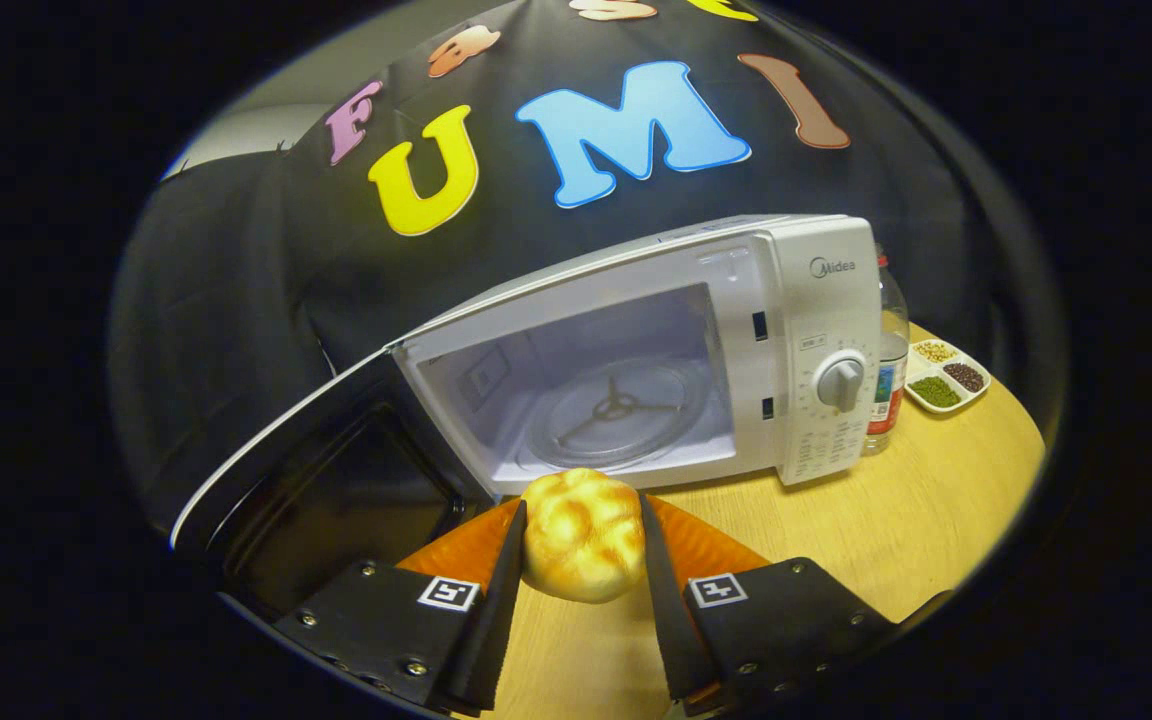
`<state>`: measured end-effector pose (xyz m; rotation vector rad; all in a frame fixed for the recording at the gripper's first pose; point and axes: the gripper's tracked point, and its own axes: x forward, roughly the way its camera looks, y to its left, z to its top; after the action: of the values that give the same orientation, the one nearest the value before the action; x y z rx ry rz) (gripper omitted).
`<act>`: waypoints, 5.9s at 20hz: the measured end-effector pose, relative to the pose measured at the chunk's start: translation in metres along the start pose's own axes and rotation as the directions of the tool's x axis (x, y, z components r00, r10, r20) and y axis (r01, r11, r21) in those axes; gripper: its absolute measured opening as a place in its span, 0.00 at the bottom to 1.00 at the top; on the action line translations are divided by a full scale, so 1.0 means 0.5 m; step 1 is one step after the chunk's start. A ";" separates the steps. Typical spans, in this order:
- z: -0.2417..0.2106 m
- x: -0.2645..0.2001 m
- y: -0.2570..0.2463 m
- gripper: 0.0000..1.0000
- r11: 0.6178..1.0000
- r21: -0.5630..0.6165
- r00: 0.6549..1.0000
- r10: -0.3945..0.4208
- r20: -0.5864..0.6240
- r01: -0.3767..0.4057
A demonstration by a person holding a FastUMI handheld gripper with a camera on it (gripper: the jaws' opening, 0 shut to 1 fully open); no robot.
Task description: Open the microwave, put the food inside, and close the microwave door.
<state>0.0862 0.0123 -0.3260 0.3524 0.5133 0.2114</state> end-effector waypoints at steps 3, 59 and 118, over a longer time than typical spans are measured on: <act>0.019 0.074 0.008 0.62 0.998 0.024 0.997 -0.053 0.058 0.052; 0.069 -0.231 0.256 0.96 0.924 -0.321 0.898 0.311 0.311 -0.209; 0.083 -0.030 -0.082 0.01 0.915 -0.299 0.939 -0.183 0.292 0.271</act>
<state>0.0990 -0.0412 -0.3013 -0.0183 0.2485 0.0207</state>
